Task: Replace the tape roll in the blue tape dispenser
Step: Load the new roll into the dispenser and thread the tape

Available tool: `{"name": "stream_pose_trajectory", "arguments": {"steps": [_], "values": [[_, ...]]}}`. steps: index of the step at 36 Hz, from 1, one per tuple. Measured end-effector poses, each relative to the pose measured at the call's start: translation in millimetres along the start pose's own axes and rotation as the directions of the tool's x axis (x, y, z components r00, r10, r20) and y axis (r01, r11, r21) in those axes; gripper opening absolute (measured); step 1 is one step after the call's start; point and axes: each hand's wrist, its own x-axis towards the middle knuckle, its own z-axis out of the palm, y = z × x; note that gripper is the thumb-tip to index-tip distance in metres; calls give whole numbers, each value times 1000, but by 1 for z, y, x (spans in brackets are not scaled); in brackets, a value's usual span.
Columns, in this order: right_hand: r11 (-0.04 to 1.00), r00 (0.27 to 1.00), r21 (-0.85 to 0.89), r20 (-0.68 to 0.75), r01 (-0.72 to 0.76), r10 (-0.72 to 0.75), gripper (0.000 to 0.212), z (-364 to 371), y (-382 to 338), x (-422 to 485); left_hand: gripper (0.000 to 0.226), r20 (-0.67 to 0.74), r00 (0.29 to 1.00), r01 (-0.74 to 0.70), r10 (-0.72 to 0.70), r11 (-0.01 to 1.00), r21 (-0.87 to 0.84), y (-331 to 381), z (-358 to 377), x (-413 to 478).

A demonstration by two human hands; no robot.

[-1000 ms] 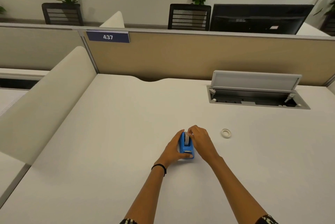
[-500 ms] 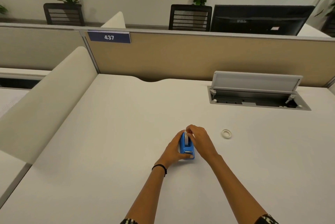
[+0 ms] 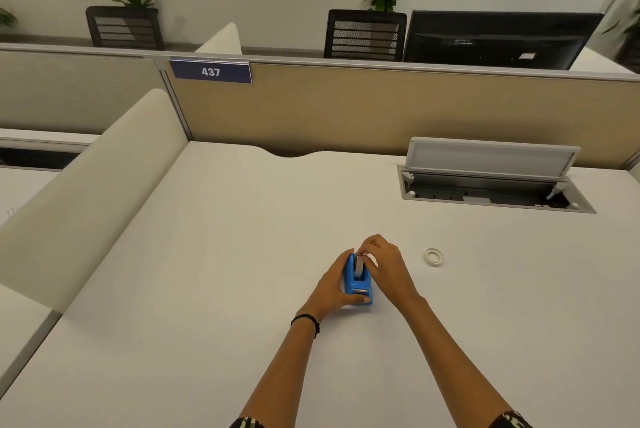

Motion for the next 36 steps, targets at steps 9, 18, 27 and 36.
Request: {"name": "stream_pose_trajectory", "arguments": {"steps": [9, 18, 27, 36], "values": [[991, 995, 92, 29, -93, 91, 11, -1, 0, 10, 90, -12, 1000, -4, 4, 1000, -10, 1, 0, -1], [988, 993, 107, 56, -109, 104, 11, 1, 3, 16, 90, -19, 1000, -7, 7, 1000, -10, 4, -1, -3], [979, 993, 177, 63, -106, 96, 21, -2, 8, 3, 94, -16, 1000, -7, 7, 1000, 0, 5, -1, -4], [983, 960, 85, 244, -165, 141, 59, 9, 9, -4, 90, -25, 999, -32, 32, 999, -16, 6, 0, -4]]}}
